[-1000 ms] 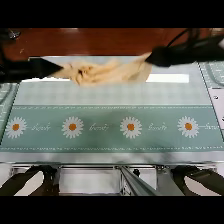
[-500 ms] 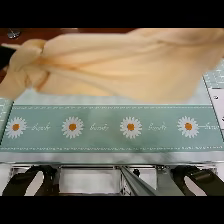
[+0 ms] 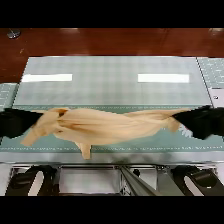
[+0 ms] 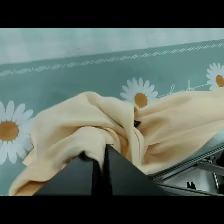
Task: Fold the shirts.
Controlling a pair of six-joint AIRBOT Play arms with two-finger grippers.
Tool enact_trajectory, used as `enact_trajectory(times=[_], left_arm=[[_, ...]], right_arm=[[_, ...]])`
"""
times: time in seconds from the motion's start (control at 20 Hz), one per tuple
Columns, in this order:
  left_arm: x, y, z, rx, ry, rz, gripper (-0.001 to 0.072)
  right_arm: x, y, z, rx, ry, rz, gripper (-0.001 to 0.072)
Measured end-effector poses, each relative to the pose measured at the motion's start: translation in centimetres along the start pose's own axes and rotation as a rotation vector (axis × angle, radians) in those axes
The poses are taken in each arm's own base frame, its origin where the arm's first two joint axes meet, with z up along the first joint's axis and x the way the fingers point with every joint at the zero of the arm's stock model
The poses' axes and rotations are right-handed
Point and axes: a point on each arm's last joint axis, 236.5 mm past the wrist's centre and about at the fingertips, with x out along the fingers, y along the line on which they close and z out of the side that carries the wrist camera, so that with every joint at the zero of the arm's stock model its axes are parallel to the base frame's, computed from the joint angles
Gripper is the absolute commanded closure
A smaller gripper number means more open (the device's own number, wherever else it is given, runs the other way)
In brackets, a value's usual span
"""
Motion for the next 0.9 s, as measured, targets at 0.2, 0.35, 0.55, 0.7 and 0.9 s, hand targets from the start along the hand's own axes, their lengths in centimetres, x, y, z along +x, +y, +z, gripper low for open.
enact_trajectory(times=[0.2, 0.35, 0.55, 0.7, 0.9], left_arm=[[6.2, 4.1, -0.8, -0.135, 0.042, -0.004, 0.0688], [11.3, 6.5, 1.0, -0.184, 0.033, 0.006, 0.0688], [18.4, 9.1, 4.6, -0.222, 0.008, 0.044, 0.0686], [23.1, 9.5, 6.7, -0.265, 0.043, 0.032, 0.0015], [24.9, 10.2, 8.4, -0.268, 0.159, 0.007, 0.0004]], right_arm=[[7.3, -4.2, -0.7, 0.133, 0.056, -0.033, 0.0682], [12.0, -8.6, 0.7, 0.231, 0.066, -0.096, 0.0682], [16.7, -14.9, 4.1, 0.377, 0.055, -0.145, 0.0681], [19.0, -18.2, 7.9, 0.475, 0.021, -0.123, 0.0089], [18.4, -21.0, 11.8, 0.534, 0.009, -0.073, 0.0087]])
